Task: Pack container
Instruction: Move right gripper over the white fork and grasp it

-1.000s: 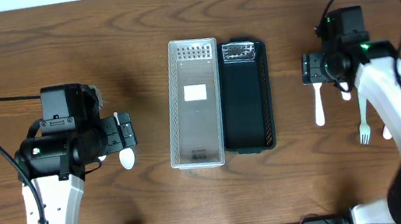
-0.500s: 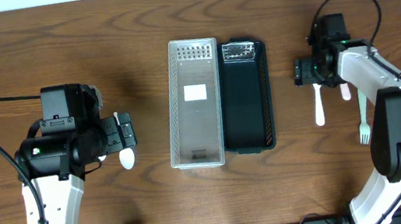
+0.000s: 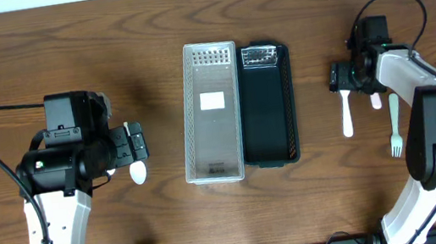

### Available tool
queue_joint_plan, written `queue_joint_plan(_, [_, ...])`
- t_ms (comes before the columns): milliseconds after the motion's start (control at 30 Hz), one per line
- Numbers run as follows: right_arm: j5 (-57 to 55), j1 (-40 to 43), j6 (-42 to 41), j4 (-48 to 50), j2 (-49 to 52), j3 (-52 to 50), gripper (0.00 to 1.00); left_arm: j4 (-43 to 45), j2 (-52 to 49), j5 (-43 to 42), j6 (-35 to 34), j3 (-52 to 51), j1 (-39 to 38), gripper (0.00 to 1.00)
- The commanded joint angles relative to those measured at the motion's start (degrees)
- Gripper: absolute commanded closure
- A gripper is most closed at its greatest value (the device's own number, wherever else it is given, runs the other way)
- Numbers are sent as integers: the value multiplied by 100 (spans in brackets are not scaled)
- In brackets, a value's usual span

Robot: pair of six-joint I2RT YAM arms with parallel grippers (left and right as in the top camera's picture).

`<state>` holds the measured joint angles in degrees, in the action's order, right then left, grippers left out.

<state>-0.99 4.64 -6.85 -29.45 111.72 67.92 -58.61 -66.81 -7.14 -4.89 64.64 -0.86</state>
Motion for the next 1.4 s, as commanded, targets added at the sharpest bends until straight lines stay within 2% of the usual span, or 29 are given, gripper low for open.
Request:
queue_joint_plan(0, [153, 11, 4, -63, 319, 11, 17, 20, -17, 26, -4, 122, -20, 2])
queue_joint_plan(133, [166, 2, 2, -120, 415, 11, 26, 42, -17, 28, -2, 122, -20, 2])
queue_joint_plan(300, [166, -31, 2, -173, 413, 11, 51, 39, -17, 26, -4, 122, -20, 2])
queue_joint_plan(500, [168, -70, 0, -361, 413, 11, 64, 39, -17, 28, -2, 122, -20, 2])
queue_joint_plan(967, [195, -96, -87, -765, 413, 11, 64, 39, -17, 26, -2, 122, -20, 2])
queue_joint_plan(1233, [374, -96, -87, -765, 413, 11, 87, 37, -17, 28, -4, 122, -20, 2])
queue_joint_plan(1367, [426, -96, -85, -761, 409, 13, 89, 39, -17, 26, -4, 122, -20, 2])
